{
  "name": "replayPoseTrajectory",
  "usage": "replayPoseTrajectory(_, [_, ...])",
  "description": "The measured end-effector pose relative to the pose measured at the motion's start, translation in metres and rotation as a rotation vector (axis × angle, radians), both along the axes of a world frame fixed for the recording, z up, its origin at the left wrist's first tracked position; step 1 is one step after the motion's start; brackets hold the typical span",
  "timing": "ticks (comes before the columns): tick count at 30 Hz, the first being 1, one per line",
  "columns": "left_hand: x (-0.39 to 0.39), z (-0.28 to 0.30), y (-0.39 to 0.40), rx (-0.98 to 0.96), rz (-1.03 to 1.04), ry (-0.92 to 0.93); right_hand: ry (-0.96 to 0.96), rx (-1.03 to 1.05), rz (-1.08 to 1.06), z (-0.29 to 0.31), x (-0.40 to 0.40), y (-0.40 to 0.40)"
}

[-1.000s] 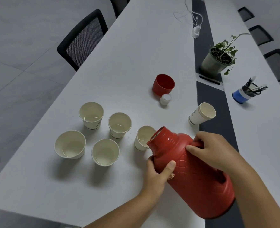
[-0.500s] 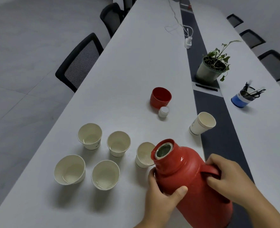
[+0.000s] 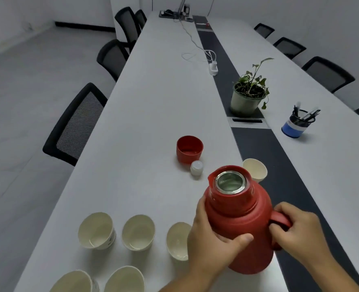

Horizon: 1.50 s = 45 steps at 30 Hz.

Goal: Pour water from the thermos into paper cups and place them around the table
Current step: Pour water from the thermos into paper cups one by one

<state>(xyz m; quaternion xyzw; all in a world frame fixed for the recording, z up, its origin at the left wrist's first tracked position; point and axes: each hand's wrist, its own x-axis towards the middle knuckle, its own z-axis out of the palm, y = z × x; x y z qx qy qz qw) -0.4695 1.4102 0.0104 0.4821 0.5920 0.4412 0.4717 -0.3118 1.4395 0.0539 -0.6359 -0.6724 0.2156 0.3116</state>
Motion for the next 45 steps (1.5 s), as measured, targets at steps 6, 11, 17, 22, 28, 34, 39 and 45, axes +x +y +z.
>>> replayPoseTrajectory(6, [-0.023, 0.008, 0.062, 0.028, -0.025, 0.098, 0.217, -0.005, -0.069, -0.031, -0.016, 0.043])
replayPoseTrajectory(11, [-0.057, 0.003, 0.089, 0.026, 0.032, 0.142, 0.341, -0.043, -0.063, -0.056, -0.049, 0.079])
replayPoseTrajectory(17, [-0.095, -0.007, 0.09, 0.013, 0.199, 0.213, 0.43, -0.094, 0.063, -0.084, -0.094, 0.105])
replayPoseTrajectory(22, [-0.114, -0.015, 0.089, -0.008, 0.291, 0.26, 0.454, -0.058, 0.147, -0.095, -0.122, 0.118])
replayPoseTrajectory(28, [-0.114, -0.021, 0.084, -0.003, 0.311, 0.262, 0.41, -0.068, 0.186, -0.096, -0.125, 0.116])
replayPoseTrajectory(34, [-0.083, -0.013, 0.057, 0.012, 0.397, 0.323, 0.329, -0.035, 0.298, -0.086, -0.087, 0.096])
replayPoseTrajectory(39, [-0.028, -0.013, 0.029, 0.243, 0.277, 0.277, 0.203, 0.105, -0.014, -0.079, -0.008, 0.083])
replayPoseTrajectory(45, [0.048, -0.021, 0.058, 0.031, -0.011, 0.264, -0.006, -0.078, -0.124, -0.082, 0.056, 0.113])
